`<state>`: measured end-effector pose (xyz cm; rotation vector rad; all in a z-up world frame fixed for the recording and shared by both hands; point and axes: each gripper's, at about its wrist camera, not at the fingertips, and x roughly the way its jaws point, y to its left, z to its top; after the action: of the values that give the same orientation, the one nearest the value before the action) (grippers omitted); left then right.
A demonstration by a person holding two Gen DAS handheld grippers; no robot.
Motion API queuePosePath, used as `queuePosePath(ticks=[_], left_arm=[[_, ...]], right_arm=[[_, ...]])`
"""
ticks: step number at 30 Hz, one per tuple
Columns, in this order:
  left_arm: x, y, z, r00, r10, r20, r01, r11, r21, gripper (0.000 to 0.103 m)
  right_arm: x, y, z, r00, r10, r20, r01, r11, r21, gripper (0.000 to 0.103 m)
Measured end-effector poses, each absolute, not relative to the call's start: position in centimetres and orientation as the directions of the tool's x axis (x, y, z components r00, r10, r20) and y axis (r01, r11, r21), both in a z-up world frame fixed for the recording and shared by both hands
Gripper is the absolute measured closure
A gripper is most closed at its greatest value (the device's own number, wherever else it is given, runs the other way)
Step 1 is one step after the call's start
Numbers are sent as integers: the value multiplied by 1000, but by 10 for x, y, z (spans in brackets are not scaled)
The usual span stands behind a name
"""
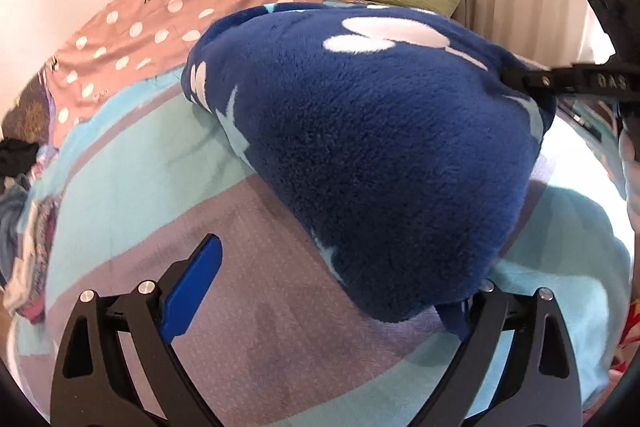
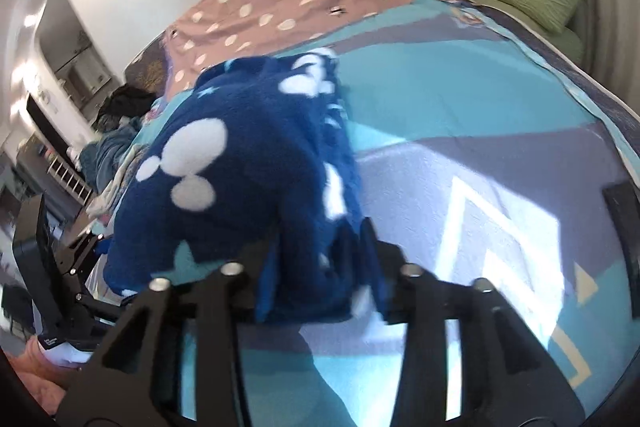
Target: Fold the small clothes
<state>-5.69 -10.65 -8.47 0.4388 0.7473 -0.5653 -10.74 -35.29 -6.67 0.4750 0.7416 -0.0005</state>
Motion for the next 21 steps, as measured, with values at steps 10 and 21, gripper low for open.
queuePosePath(ticks=[10,21], left_arm=[[-56,-112,-83,600,-329,-729,628,759,174,8],[-54,-117,-87,597,-325,-733,632,753,180,7]], right_arm=[[-130,-356,-89,692,276,-667,180,829,529,58],[-123,-361,-106,684,312,-659,203,787,583,67]])
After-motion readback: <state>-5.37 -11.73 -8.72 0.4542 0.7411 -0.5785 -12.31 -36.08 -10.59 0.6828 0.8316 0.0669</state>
